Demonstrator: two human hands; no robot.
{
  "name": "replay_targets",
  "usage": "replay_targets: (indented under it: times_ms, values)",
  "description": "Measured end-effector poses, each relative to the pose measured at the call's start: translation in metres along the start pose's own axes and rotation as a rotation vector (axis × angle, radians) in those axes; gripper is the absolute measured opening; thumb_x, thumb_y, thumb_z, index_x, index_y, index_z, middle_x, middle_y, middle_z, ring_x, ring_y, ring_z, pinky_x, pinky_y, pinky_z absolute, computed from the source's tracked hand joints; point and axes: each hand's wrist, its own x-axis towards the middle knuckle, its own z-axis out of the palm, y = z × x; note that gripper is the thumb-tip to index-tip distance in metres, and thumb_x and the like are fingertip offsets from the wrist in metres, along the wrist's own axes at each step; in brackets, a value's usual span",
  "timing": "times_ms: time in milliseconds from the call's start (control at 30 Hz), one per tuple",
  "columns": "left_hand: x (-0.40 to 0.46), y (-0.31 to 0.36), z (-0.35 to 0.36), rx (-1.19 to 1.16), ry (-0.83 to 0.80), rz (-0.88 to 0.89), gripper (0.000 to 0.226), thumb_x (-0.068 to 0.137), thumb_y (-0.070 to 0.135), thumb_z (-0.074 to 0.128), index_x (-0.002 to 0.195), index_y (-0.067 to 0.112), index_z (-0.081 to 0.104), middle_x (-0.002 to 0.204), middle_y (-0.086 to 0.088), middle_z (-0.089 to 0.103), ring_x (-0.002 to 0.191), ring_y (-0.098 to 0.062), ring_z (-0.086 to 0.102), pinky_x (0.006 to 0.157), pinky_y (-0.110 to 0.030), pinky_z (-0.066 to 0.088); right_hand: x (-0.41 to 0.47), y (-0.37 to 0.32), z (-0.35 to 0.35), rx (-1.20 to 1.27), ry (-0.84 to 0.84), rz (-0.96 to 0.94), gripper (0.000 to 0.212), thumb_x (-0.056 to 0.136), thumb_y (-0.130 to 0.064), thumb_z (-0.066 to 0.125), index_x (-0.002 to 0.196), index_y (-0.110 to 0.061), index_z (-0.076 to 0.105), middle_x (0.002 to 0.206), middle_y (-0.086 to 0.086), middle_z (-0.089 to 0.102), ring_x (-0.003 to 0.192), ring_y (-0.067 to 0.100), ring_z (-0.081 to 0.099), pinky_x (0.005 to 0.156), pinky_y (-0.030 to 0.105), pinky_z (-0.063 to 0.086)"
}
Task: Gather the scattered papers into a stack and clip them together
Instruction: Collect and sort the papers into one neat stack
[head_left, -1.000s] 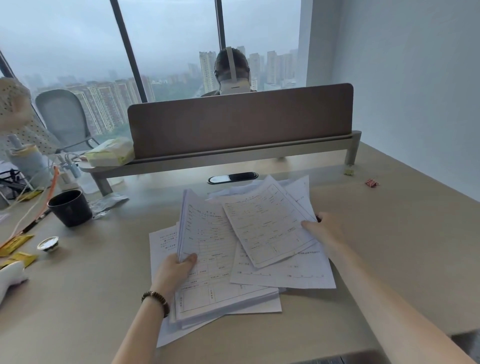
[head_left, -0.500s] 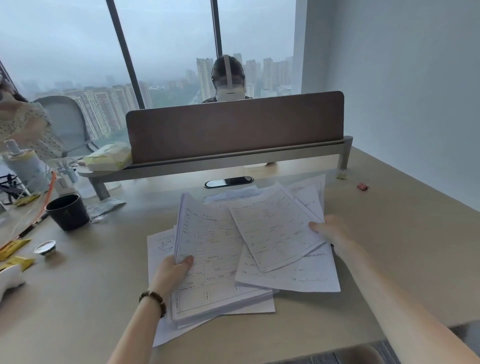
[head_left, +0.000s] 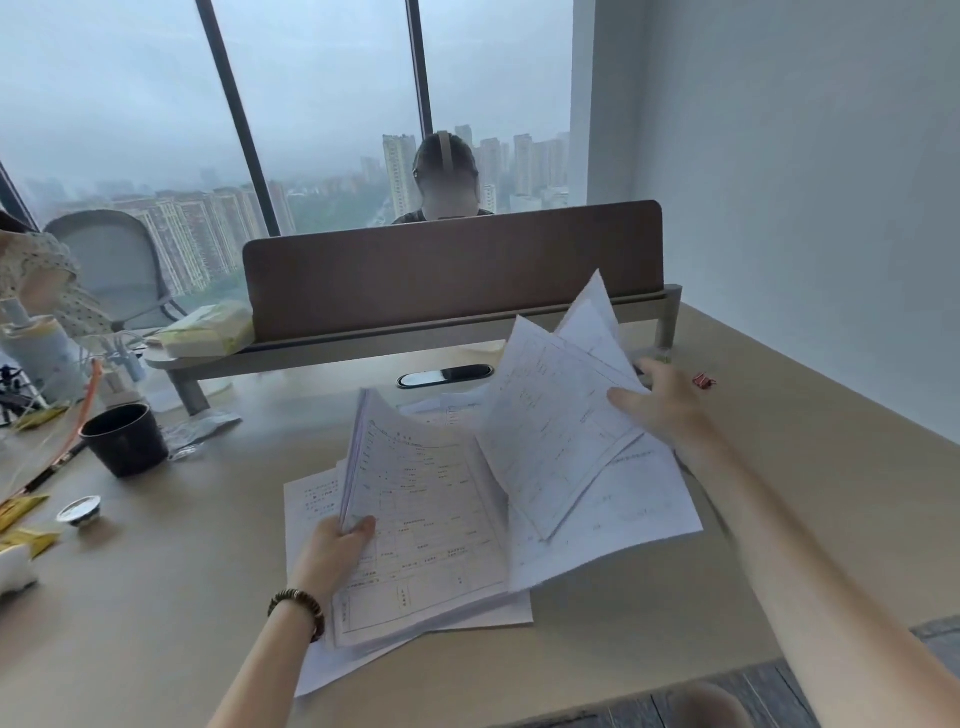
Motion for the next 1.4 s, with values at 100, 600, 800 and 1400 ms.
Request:
replay_targets:
  times_ms: [100, 600, 800, 1400]
  values:
    - [-0.003, 0.004, 0.0, 0.006, 0.007, 0.02, 0.015, 0.098, 0.023, 0.057, 0.099, 0.012, 0.067, 0.09, -0.008, 0.073, 0.088, -0.033, 0.07, 0.088, -0.052, 0.057, -0.008, -0.028, -0.016, 0.07, -0.035, -0.067, 0.023, 0.094, -0.018, 0.068, 0.117, -0.019, 0.062, 0.102, -0.001, 0.068, 0.083, 0.015, 0.068, 0.061, 0.024, 0.05]
    - [-0.039, 0.046, -0.007, -0.434, -0.04, 0.095, 0.032, 0.091, 0.029, 0.066, 0.113, 0.005, 0.066, 0.1, -0.017, 0.075, 0.083, -0.034, 0.072, 0.061, -0.033, 0.061, -0.015, -0.017, 0.013, 0.383, -0.138, 0.113, 0.013, 0.093, -0.013, 0.069, 0.105, -0.014, 0.073, 0.091, 0.007, 0.077, 0.068, 0.016, 0.073, 0.056, 0.021, 0.057]
    - [-0.039, 0.049, 0.005, -0.393, -0.16, 0.158, 0.049, 0.072, 0.067, 0.071, 0.1, 0.027, 0.073, 0.085, 0.008, 0.079, 0.085, -0.014, 0.075, 0.083, -0.036, 0.06, -0.026, 0.031, 0.042, 0.332, -0.234, 0.284, 0.036, 0.087, -0.008, 0.075, 0.122, -0.003, 0.068, 0.106, 0.017, 0.076, 0.083, 0.03, 0.075, 0.067, 0.031, 0.063]
    - [-0.032, 0.036, 0.028, -0.519, -0.14, 0.073, 0.021, 0.094, 0.02, 0.063, 0.11, 0.008, 0.069, 0.101, -0.011, 0.078, 0.09, -0.03, 0.076, 0.078, -0.041, 0.061, -0.03, 0.059, 0.066, 0.226, -0.332, 0.275, 0.018, 0.1, -0.023, 0.062, 0.094, -0.011, 0.074, 0.105, 0.013, 0.078, 0.098, 0.028, 0.074, 0.093, 0.041, 0.058]
